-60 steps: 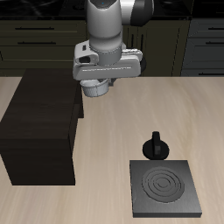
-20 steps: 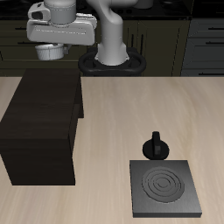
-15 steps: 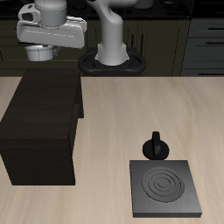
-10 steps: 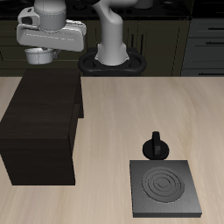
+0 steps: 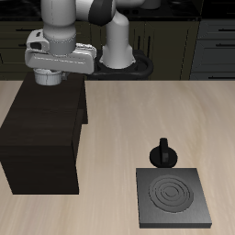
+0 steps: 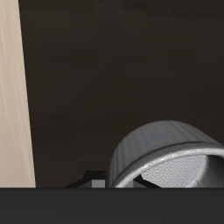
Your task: Place the ramekin on top of the wooden shelf
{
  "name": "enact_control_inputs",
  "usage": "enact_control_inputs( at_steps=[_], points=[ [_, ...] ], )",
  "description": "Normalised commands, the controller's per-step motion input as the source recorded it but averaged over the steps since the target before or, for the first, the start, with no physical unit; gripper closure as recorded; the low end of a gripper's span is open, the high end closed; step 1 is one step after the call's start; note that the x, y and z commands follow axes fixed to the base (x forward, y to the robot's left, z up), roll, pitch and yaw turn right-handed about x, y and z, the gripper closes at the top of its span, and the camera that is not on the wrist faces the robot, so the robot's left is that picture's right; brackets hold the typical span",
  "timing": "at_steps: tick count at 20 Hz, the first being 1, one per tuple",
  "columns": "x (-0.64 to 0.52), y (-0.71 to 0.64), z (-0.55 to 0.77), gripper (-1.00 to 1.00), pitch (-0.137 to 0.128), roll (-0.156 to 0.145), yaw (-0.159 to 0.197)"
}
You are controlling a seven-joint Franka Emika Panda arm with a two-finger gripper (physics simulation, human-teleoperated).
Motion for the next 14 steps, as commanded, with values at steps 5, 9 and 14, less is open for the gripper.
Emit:
enact_control_inputs(
  at_steps=[5,9,14],
  points=[
    [0.06,0.03,-0.16,-1.00,0.007,-0.019,0.032],
    [-0.02,-0.02,0.06,-1.00,0.002,-0.015,-0.019],
    [-0.08,0.02,0.07,-1.00,-0.012,-0.009,0.002]
  ],
)
